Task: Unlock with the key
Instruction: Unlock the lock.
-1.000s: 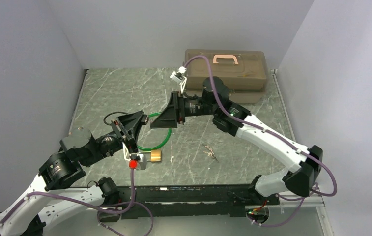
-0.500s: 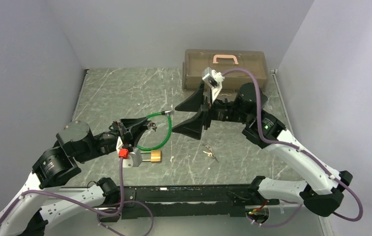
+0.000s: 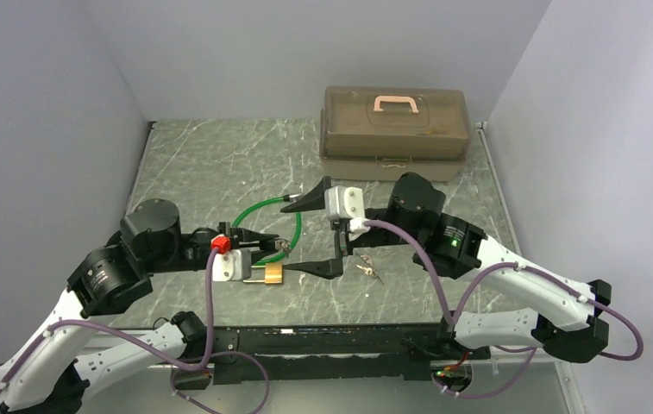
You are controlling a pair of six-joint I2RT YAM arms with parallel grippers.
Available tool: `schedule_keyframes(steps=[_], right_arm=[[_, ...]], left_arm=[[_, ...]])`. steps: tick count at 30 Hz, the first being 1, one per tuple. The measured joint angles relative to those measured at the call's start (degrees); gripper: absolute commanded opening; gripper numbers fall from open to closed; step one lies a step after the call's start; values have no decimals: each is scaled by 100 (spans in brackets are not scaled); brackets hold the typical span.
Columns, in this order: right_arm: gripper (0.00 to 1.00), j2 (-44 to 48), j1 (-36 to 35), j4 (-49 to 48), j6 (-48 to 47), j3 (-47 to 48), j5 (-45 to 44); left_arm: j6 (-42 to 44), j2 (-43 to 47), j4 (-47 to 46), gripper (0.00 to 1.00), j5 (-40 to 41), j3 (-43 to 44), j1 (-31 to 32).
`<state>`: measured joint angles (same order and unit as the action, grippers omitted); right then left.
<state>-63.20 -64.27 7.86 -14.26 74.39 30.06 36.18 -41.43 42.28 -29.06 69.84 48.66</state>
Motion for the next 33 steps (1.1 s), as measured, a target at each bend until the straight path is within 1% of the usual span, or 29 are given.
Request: schedule_keyframes(steps=[4,6,15,17,19,21,25,26,28,29,30,31,32,33], right_arm=[[64,-155,-125,229,-356,74,-28],[61,-262,-184,376,-463,162,-55],[61,-398,-358,758,-640,328,-247],[55,-424,-382,822,-684,393,-284],[47,-442,-387,846,-723,409,-297],[37,-461,-387,863,-732,411,-299],[12,-533,-382,896,-800,485,-339],[7,-557,-380,922,-802,520,-348],[2,-584,-380,931,-817,551,-358],[0,-586,-382,931,-813,555,-358],[0,-588,-387,935,-802,557,-367],[0,-588,-387,938,-802,557,-374],[0,-588,-387,938,-804,557,-389],[0,-588,-389,942,-804,557,-409]], left_arm=[[-168,-57,13,0,-83,0,-46],[-247,-57,13,0,-109,0,-74],[-459,-74,0,0,-151,66,-210],[-522,-83,0,0,-208,127,-225],[-535,-83,0,0,-269,162,-232],[-529,-79,2,0,-339,179,-236],[-470,-72,74,0,-481,179,-236],[-439,-66,85,0,-487,179,-236],[-396,-33,103,0,-511,179,-247],[-382,-24,111,2,-518,179,-249],[-380,-15,116,19,-520,179,-251],[-374,-11,127,54,-520,179,-251],[-363,-7,133,85,-518,179,-251],[-313,-4,129,97,-509,179,-251]])
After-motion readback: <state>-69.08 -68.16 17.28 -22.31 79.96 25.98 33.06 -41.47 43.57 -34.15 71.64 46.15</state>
